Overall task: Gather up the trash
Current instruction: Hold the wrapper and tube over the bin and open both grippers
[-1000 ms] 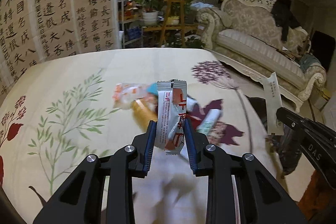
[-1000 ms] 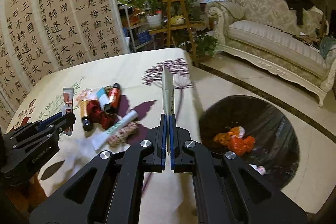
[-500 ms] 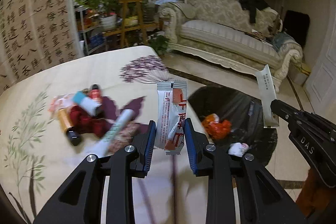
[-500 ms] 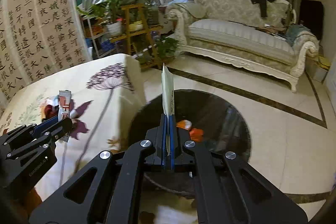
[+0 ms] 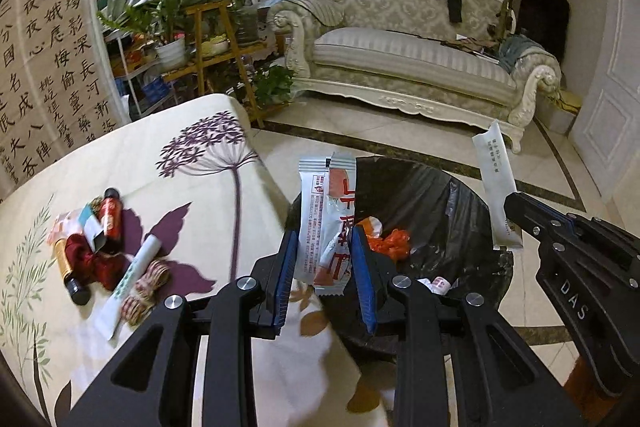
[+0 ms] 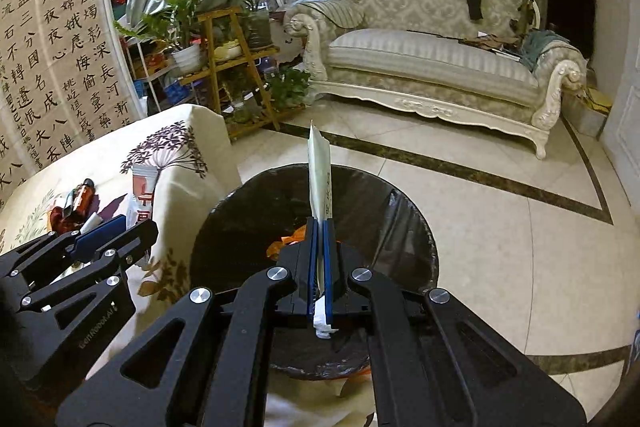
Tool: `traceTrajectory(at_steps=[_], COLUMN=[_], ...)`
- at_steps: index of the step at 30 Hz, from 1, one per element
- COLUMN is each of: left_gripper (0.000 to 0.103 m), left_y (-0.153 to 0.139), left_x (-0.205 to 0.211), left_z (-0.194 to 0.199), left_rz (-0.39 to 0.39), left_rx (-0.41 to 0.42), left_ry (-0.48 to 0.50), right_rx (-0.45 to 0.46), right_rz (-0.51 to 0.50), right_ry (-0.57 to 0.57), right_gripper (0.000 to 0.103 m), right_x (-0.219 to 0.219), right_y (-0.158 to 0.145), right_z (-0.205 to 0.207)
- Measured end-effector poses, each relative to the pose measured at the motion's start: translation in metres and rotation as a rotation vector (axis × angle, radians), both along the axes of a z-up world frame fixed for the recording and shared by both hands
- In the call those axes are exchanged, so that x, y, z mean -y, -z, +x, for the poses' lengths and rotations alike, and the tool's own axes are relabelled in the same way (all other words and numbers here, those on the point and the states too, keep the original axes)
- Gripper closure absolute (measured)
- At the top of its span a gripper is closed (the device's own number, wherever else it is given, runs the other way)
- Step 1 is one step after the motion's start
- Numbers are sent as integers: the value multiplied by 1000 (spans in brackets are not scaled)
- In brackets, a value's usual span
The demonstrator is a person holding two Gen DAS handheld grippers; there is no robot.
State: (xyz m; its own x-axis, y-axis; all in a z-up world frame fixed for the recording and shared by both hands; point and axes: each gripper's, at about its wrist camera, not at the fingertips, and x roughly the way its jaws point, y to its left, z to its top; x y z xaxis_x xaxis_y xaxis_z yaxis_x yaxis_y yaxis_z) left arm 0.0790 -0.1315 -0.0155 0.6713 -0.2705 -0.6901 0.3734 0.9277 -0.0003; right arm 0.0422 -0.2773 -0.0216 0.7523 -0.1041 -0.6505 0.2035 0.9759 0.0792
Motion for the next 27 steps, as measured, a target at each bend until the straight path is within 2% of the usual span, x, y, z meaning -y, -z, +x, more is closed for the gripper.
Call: traceTrajectory(at_steps=[9, 10, 14, 17, 23, 27], left_gripper=[73, 71, 50, 47, 35, 31], left_y=[7, 8, 11, 12, 10, 8], left_x=[14, 14, 17, 17, 16, 11], left_z=[8, 8, 8, 8, 7, 8], left_rz=[28, 31, 45, 45, 37, 29], left_rx=[0, -2, 0, -5, -2, -3], left_ry=[13, 14, 4, 0, -11, -21], right_rx=[-22, -28, -46, -46, -39, -33], right_rz=[17, 23, 47, 43, 46, 45], right_ry=[17, 19, 30, 42, 53, 58], right_gripper=[99, 99, 95, 89, 87, 85], right_x=[10, 12, 17, 19, 22, 22], right_y=[10, 12, 18, 19, 17, 14], right_z=[10, 11, 13, 11, 11, 9])
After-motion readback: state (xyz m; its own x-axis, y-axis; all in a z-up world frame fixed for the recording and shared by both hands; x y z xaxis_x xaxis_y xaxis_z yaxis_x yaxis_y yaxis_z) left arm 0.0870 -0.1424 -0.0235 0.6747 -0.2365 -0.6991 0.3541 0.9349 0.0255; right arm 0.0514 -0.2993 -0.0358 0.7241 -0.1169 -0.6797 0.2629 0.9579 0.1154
